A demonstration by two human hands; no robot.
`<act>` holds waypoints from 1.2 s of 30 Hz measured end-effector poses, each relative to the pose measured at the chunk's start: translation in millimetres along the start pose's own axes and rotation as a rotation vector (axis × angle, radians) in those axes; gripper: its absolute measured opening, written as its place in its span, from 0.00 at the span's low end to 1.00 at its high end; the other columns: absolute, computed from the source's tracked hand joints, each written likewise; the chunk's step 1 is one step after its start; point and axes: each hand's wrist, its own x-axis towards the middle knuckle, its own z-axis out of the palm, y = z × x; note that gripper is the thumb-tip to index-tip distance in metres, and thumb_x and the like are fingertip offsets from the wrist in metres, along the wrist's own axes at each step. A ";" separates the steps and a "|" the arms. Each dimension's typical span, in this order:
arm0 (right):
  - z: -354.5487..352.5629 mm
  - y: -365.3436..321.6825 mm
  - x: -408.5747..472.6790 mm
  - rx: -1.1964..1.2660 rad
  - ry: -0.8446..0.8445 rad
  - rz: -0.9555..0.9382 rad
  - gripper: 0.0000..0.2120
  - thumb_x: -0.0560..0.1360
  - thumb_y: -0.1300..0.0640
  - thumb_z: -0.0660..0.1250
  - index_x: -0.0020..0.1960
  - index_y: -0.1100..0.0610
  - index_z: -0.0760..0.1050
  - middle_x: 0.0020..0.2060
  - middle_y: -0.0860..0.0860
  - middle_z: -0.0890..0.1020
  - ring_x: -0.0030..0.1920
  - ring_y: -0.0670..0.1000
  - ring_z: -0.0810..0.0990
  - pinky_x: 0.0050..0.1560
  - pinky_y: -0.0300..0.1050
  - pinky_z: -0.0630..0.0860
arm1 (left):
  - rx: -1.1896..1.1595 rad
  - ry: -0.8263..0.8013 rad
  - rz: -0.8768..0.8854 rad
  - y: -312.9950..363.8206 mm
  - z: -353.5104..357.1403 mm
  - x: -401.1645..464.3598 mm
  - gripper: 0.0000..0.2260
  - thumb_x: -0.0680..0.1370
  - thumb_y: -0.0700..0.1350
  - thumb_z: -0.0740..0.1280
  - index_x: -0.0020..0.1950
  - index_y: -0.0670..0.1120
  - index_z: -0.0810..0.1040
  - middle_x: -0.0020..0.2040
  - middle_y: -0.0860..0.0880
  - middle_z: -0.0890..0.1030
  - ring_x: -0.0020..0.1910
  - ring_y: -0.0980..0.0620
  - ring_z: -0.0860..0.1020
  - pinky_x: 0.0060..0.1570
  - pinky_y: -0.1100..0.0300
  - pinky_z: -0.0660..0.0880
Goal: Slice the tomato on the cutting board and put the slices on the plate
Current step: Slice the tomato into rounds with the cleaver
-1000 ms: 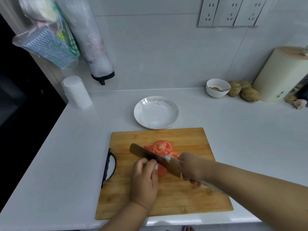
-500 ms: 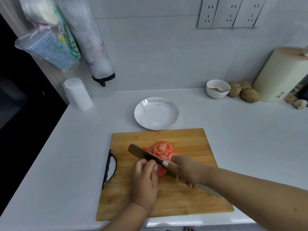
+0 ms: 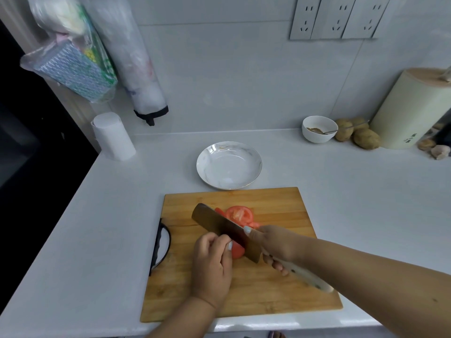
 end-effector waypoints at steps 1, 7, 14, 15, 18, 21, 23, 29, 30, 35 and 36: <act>-0.1 0.4 -0.1 0.000 0.000 -0.004 0.31 0.77 0.32 0.50 0.64 0.57 0.69 0.32 0.56 0.74 0.25 0.50 0.71 0.27 0.40 0.72 | 0.003 -0.005 0.003 0.3 -0.2 -0.4 0.09 0.78 0.50 0.57 0.51 0.52 0.75 0.49 0.50 0.73 0.47 0.55 0.71 0.44 0.67 0.72; 5.5 -4.9 -3.9 -0.066 0.016 -0.041 0.28 0.79 0.34 0.51 0.59 0.58 0.71 0.32 0.55 0.74 0.25 0.49 0.71 0.27 0.40 0.73 | 0.030 -0.025 0.058 2.3 -2.7 -0.9 0.08 0.77 0.49 0.58 0.52 0.52 0.74 0.48 0.48 0.74 0.46 0.54 0.72 0.43 0.66 0.72; 5.4 -9.6 -4.9 -0.080 0.013 -0.003 0.30 0.78 0.33 0.50 0.50 0.59 0.72 0.30 0.54 0.75 0.25 0.49 0.72 0.27 0.40 0.73 | 0.113 -0.089 0.218 3.5 -0.6 -6.2 0.08 0.75 0.45 0.61 0.51 0.48 0.78 0.47 0.48 0.75 0.47 0.53 0.70 0.43 0.64 0.71; 6.2 -9.9 -5.3 -0.074 0.012 0.001 0.30 0.78 0.33 0.50 0.51 0.60 0.73 0.30 0.54 0.75 0.25 0.49 0.72 0.27 0.40 0.73 | 0.107 -0.082 0.206 3.3 -0.7 -5.9 0.08 0.75 0.46 0.60 0.51 0.49 0.78 0.47 0.48 0.75 0.47 0.53 0.70 0.42 0.64 0.71; 8.0 -10.4 -7.8 -0.045 0.008 0.020 0.32 0.78 0.33 0.50 0.56 0.62 0.73 0.29 0.53 0.74 0.24 0.49 0.70 0.26 0.39 0.71 | 0.066 -0.038 0.091 2.5 -1.5 -2.9 0.09 0.76 0.48 0.59 0.51 0.49 0.77 0.47 0.48 0.75 0.46 0.52 0.72 0.41 0.61 0.74; 8.6 -11.3 -10.8 -0.037 0.003 0.014 0.31 0.78 0.34 0.50 0.52 0.61 0.74 0.28 0.53 0.73 0.23 0.49 0.70 0.27 0.39 0.71 | 0.043 0.004 0.020 0.6 -1.5 -0.9 0.11 0.77 0.50 0.59 0.50 0.48 0.78 0.47 0.48 0.75 0.46 0.51 0.73 0.41 0.59 0.75; 9.0 -11.9 -13.1 -0.041 0.020 0.005 0.28 0.78 0.34 0.51 0.45 0.59 0.72 0.28 0.53 0.73 0.23 0.49 0.70 0.27 0.39 0.71 | 0.038 0.005 0.020 0.7 -1.8 -0.6 0.11 0.77 0.50 0.59 0.50 0.48 0.78 0.47 0.48 0.75 0.45 0.52 0.73 0.41 0.60 0.74; -2.9 -15.7 -33.8 -0.055 0.076 -0.018 0.27 0.78 0.34 0.51 0.41 0.57 0.69 0.28 0.53 0.73 0.22 0.49 0.69 0.26 0.39 0.70 | 0.002 0.016 0.006 0.7 -1.8 0.1 0.12 0.77 0.50 0.58 0.49 0.47 0.79 0.47 0.49 0.74 0.46 0.54 0.73 0.45 0.67 0.69; -6.2 -16.5 -39.3 -0.064 0.080 -0.027 0.27 0.78 0.34 0.51 0.41 0.57 0.69 0.28 0.53 0.73 0.22 0.49 0.69 0.26 0.39 0.70 | -0.013 0.020 0.004 1.0 -1.8 -0.1 0.11 0.77 0.50 0.58 0.49 0.48 0.79 0.47 0.50 0.74 0.46 0.54 0.73 0.45 0.68 0.69; -16.7 -15.8 -61.5 -0.082 0.093 -0.043 0.27 0.78 0.34 0.52 0.37 0.56 0.67 0.27 0.53 0.72 0.21 0.48 0.68 0.29 0.40 0.70 | -0.017 0.046 0.003 5.0 -2.5 0.4 0.11 0.77 0.51 0.58 0.49 0.49 0.78 0.47 0.53 0.72 0.45 0.55 0.72 0.46 0.70 0.67; -17.2 -14.8 -63.5 -0.095 0.086 -0.037 0.27 0.78 0.34 0.52 0.37 0.57 0.68 0.27 0.53 0.73 0.20 0.48 0.68 0.29 0.40 0.71 | -0.019 0.047 -0.002 5.2 -2.5 0.4 0.11 0.77 0.51 0.57 0.49 0.50 0.78 0.46 0.53 0.71 0.45 0.55 0.72 0.46 0.70 0.67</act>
